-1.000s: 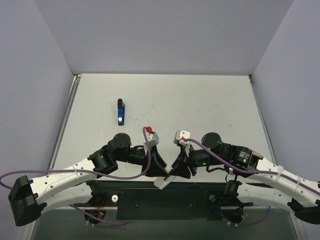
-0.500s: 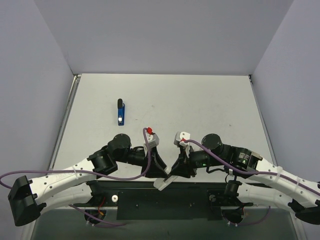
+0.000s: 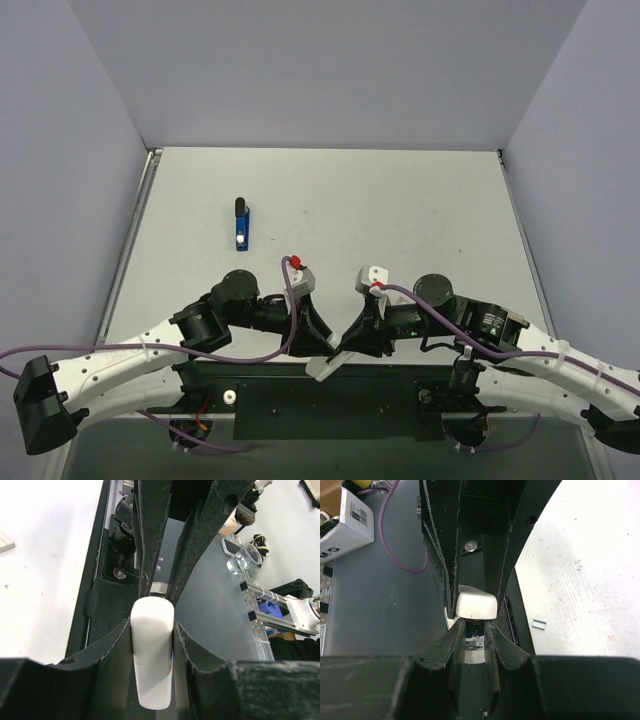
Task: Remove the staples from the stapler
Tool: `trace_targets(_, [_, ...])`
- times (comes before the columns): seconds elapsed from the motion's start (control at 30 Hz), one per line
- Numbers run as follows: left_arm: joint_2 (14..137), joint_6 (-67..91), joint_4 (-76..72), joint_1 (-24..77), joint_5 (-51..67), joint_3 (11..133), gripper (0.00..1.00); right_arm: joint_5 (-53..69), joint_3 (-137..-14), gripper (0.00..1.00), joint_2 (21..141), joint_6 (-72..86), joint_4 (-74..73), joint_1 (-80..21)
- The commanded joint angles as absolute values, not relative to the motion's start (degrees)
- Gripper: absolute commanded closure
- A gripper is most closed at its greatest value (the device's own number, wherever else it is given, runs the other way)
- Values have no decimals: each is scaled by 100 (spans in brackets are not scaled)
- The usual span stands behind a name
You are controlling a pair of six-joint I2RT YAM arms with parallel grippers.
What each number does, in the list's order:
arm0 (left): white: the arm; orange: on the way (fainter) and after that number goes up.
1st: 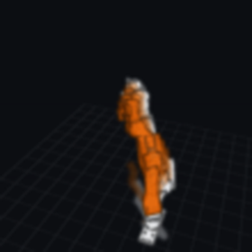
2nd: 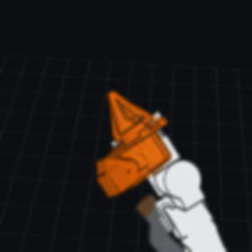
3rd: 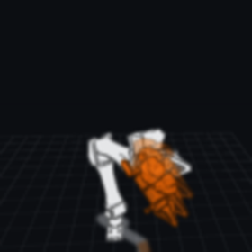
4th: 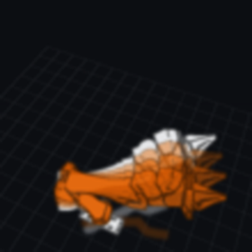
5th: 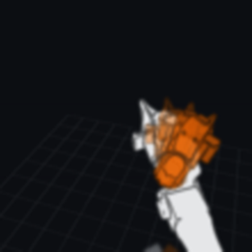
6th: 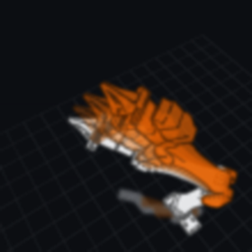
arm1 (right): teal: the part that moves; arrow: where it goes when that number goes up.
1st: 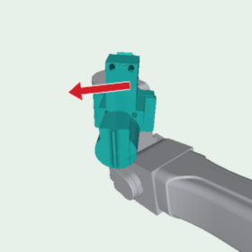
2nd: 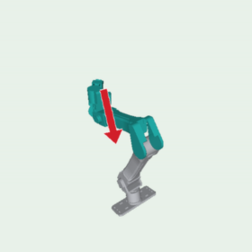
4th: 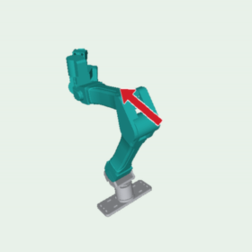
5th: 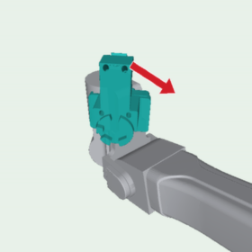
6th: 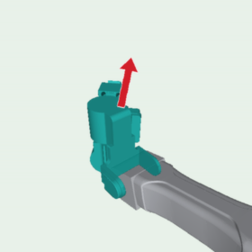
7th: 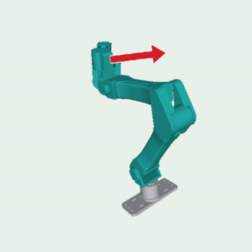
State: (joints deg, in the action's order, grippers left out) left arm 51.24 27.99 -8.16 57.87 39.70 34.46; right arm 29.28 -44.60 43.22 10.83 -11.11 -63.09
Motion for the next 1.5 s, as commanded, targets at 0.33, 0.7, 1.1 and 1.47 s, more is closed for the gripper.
trace_targets(0.33, [4562, 2681, -862, 5713, 2760, 3964, 100, 3384, -4025, 100, 3780, 1292, -1213, -6486])
trace_targets(0.7, [4649, 2646, -844, 5713, 2689, 4087, 100, 3104, -4104, 100, 3727, 1345, -1248, -6513])
trace_targets(1.1, [4720, 2497, -589, 5713, 2330, 4104, 100, 1873, -4824, 64, 3612, 1134, -1626, -6495])
trace_targets(1.47, [5044, 2355, -273, 5704, 783, 4438, 100, -295, -5072, 100, 4191, 1441, -1231, -6495])
